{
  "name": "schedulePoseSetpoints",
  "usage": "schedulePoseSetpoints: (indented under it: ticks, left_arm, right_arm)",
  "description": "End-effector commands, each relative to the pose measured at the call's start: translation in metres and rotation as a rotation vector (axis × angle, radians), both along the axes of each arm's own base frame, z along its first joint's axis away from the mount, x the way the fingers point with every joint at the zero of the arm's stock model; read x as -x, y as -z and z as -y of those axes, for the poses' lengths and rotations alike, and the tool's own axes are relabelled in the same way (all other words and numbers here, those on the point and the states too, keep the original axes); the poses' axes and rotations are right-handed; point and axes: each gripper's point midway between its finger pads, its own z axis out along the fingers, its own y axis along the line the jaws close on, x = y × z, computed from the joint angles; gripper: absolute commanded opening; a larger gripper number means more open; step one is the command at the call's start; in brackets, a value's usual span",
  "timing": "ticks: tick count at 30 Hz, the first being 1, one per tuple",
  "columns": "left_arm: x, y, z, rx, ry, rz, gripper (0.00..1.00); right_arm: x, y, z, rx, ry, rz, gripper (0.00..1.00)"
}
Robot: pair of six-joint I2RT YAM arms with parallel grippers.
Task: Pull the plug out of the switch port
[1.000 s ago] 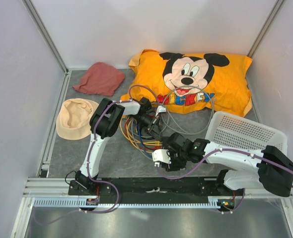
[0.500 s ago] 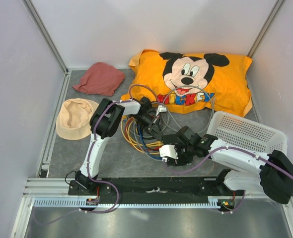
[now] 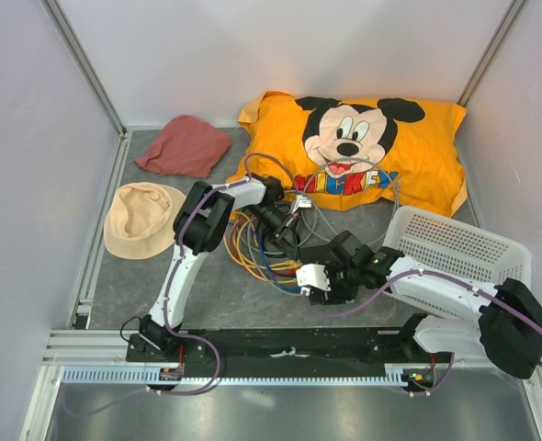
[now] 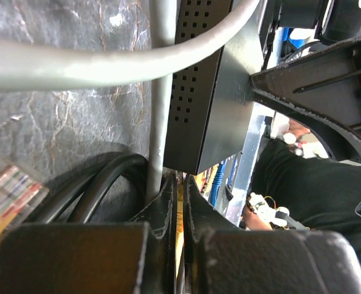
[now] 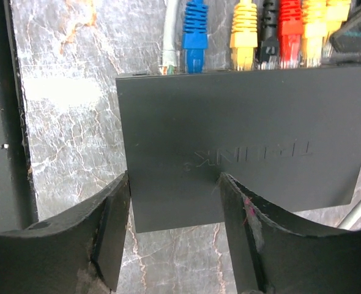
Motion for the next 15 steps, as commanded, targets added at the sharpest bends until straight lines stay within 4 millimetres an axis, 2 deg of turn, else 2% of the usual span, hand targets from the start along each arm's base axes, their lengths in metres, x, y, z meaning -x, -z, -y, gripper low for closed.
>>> schedulePoseSetpoints:
  ticks: [1, 2, 4, 5, 6, 7, 10, 12, 15]
  left_arm:
    - [0.025, 0.067, -0.038, -0.249, 0.093, 0.022, 0.02]
    - [0.022, 0.066, -0.037, -0.248, 0.088, 0.029, 0.02]
    - [0.017, 0.063, -0.038, -0.246, 0.086, 0.046, 0.02]
    - [0.014, 0.062, -0.038, -0.247, 0.082, 0.057, 0.02]
    - [0.010, 0.060, -0.039, -0.247, 0.079, 0.071, 0.02]
    - [0.006, 0.058, -0.041, -0.253, 0.078, 0.088, 0.02]
    - [-0.010, 0.048, -0.048, -0.273, 0.079, 0.152, 0.02]
    - [-0.017, 0.043, -0.051, -0.273, 0.085, 0.195, 0.02]
    - [-0.021, 0.032, -0.057, -0.292, 0.096, 0.255, 0.02]
  right_arm:
    - [-0.020, -0.002, 0.030, 0.139, 0.172, 0.025, 0.68]
    - [-0.030, -0.029, 0.010, 0.070, 0.176, 0.031, 0.69]
    - [-0.038, -0.054, -0.008, 0.010, 0.203, 0.017, 0.70]
    - [-0.040, -0.060, -0.013, 0.005, 0.213, -0.006, 0.71]
    - [-0.050, -0.081, -0.028, -0.051, 0.226, 0.008, 0.70]
    - [-0.053, -0.087, -0.033, -0.068, 0.231, 0.007, 0.71]
    - [-0.066, -0.094, -0.048, -0.108, 0.269, 0.007, 0.71]
    - [-0.071, -0.090, -0.054, -0.116, 0.272, 0.006, 0.71]
    - [-0.068, -0.079, -0.052, -0.097, 0.258, -0.008, 0.71]
